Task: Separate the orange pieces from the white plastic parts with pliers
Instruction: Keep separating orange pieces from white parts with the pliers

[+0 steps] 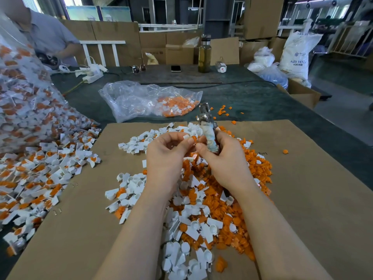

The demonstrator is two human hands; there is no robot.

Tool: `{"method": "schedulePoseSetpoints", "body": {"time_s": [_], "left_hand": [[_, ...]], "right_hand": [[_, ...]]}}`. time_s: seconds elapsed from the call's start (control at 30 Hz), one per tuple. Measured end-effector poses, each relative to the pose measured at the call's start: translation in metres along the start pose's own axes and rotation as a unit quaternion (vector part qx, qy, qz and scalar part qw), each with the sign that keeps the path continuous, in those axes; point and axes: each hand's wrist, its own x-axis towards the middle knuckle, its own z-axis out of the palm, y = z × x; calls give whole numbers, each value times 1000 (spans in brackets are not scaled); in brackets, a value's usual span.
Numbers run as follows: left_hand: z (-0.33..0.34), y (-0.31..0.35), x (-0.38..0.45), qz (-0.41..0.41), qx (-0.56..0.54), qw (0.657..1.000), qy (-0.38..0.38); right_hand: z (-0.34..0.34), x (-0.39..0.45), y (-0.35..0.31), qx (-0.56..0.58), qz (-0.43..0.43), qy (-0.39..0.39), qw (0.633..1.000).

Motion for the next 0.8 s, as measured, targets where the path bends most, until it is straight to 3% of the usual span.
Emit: {"method": "schedulePoseSetpoints", "body": {"time_s": [0.37,0.8], "left_hand": [[-10,4,5,-15,-135,991,-4],[-10,3,6,-15,-143,990,-9]], "right_hand": [[-19,-3,-4,-35,44,-209,976],[-13,-3,-5,-99,-4,-201,975]]}}
